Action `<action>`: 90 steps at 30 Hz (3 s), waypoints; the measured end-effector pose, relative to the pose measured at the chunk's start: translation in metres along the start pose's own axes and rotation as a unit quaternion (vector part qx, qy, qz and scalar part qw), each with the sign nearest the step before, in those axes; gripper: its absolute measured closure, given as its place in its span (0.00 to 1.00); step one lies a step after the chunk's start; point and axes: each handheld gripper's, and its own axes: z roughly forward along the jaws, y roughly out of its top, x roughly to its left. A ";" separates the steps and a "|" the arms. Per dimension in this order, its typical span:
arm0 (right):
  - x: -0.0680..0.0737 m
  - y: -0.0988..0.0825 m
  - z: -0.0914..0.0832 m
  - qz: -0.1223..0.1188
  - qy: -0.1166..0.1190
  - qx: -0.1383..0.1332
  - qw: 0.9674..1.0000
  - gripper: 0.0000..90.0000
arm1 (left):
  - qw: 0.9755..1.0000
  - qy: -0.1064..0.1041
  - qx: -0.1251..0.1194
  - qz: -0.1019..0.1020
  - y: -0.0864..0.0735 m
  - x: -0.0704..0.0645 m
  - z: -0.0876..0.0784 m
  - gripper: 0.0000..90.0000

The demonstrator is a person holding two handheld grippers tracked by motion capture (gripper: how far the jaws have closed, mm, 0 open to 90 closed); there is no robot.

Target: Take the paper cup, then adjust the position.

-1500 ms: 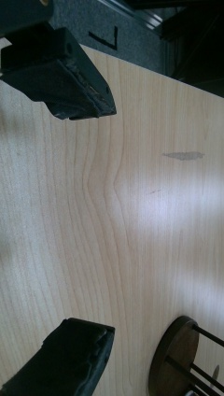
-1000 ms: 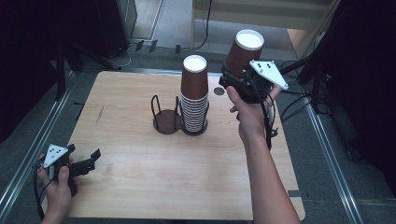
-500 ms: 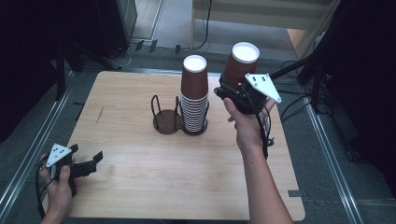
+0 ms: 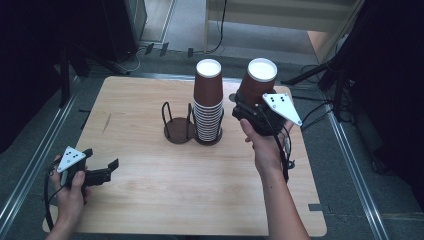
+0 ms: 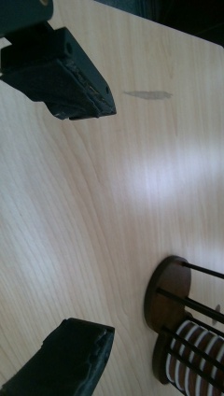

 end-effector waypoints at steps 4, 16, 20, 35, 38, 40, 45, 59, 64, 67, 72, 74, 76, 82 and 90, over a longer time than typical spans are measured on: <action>-0.002 -0.006 -0.007 0.003 0.006 0.003 1.000 0.10 | 1.000 -0.008 -0.007 0.001 0.013 -0.007 0.001 0.00; -0.005 -0.026 -0.012 -0.005 -0.001 0.016 1.000 0.10 | 0.999 -0.038 -0.037 -0.005 0.041 -0.030 0.004 0.00; -0.005 -0.029 -0.016 -0.003 0.003 0.012 1.000 0.10 | 0.998 -0.052 -0.043 -0.014 0.049 -0.035 0.008 0.00; -0.008 -0.050 -0.027 0.016 0.009 0.024 1.000 0.10 | 0.995 -0.065 -0.080 -0.004 0.079 -0.063 0.016 0.00; -0.008 -0.057 -0.028 0.017 0.004 0.031 0.999 0.10 | 0.994 -0.071 -0.081 0.004 0.083 -0.071 0.020 0.00; -0.009 -0.061 -0.030 0.013 -0.008 0.032 0.999 0.11 | 0.994 -0.075 -0.078 0.016 0.083 -0.075 0.023 0.00; -0.011 -0.071 -0.033 0.017 -0.011 0.037 0.999 0.11 | 0.993 -0.088 -0.069 0.022 0.081 -0.080 0.028 0.00; -0.002 -0.101 -0.032 -0.014 -0.006 0.057 0.998 0.11 | 0.990 -0.125 -0.053 0.036 0.075 -0.093 0.037 0.00; 0.002 -0.107 -0.032 -0.020 -0.005 0.061 0.998 0.11 | 0.987 -0.151 -0.048 0.036 0.075 -0.100 0.041 0.00; 0.004 -0.109 -0.032 -0.023 -0.002 0.059 0.998 0.11 | 0.985 -0.161 -0.047 0.038 0.074 -0.103 0.042 0.00; 0.008 -0.114 -0.028 -0.032 0.001 0.062 0.998 0.11 | 0.982 -0.179 -0.043 0.034 0.074 -0.106 0.044 0.00; 0.011 -0.119 -0.026 -0.048 0.001 0.065 0.997 0.11 | 0.980 -0.188 -0.041 0.040 0.074 -0.111 0.044 0.00; 0.015 -0.123 -0.025 -0.060 0.002 0.069 0.996 0.11 | 0.979 -0.193 -0.039 0.044 0.073 -0.114 0.044 0.00; 0.020 -0.129 -0.024 -0.061 0.018 0.074 0.995 0.11 | 0.975 -0.212 -0.036 0.063 0.072 -0.127 0.045 0.00; 0.025 -0.136 -0.022 -0.084 0.014 0.079 0.993 0.11 | 0.972 -0.226 -0.034 0.055 0.074 -0.129 0.045 0.00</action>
